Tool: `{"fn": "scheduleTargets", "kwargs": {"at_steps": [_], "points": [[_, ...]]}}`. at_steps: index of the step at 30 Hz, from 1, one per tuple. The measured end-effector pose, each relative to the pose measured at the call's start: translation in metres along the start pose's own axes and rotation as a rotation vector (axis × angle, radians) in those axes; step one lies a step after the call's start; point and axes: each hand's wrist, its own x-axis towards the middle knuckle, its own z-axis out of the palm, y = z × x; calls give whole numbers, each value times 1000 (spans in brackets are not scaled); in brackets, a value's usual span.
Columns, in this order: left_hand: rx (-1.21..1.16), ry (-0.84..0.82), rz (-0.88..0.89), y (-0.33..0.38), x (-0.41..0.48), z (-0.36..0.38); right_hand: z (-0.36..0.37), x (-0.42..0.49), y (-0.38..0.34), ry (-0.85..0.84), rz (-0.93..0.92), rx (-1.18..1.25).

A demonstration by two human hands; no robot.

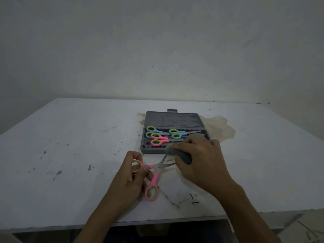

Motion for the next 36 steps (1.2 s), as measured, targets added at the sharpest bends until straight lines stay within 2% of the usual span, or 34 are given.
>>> {"fn": "scheduleTargets", "kwargs": {"at_steps": [5,8,10,13,17,21,25,32,36], "points": [[7,7,-1,-1,1,-1,-6,-6,-11,-134,-132,16],[-21,-6,-4,-1,1,-1,-8,1,0,2,-15,-49],[-37,-5,-7,0,2,0,-13,0,-1,17,-31,-22],[-52,8,3,0,0,-2,-12,-6,-20,-122,-148,14],[-64,-1,-22,6,0,-2,-6,-6,-1,-48,4,8],[-82,-12,-42,6,0,-2,-10,-24,19,29,90,216],[-70,2,-15,10,-2,-1,0,-43,25,-124,117,82],[0,45,37,11,-3,-2,4,-56,26,-197,205,78],[66,14,122,20,-4,-5,-1,-54,26,-30,238,276]]}}
